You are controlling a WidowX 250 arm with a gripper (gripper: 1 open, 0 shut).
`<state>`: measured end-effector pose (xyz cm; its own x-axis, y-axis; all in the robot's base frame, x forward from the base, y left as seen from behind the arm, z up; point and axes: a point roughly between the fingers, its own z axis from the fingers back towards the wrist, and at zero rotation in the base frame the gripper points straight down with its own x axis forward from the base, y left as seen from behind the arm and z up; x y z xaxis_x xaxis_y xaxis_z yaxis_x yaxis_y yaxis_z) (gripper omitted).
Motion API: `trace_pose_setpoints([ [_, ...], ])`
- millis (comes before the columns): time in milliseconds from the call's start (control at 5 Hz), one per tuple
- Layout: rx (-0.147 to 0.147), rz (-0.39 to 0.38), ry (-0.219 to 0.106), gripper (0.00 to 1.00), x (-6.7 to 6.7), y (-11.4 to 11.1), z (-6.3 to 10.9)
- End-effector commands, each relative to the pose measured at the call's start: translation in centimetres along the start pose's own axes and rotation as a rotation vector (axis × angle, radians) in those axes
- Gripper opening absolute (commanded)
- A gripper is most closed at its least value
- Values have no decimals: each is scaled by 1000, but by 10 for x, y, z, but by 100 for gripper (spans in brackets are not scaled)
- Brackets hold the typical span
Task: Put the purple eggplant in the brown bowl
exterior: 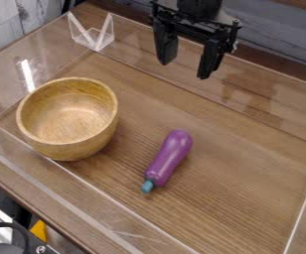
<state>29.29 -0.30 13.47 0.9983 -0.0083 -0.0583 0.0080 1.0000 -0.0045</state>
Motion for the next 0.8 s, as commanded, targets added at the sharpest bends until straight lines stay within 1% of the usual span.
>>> trace_pose_setpoints([
  [0,-8,2,13,100,-3,-1,-6],
  [200,-29,-2,-12,100,-23,-4,-14],
  [400,-45,-16,-43,100,-35,-2,-23],
  [600,-53,-25,-51,100,-39,-3,-29],
])
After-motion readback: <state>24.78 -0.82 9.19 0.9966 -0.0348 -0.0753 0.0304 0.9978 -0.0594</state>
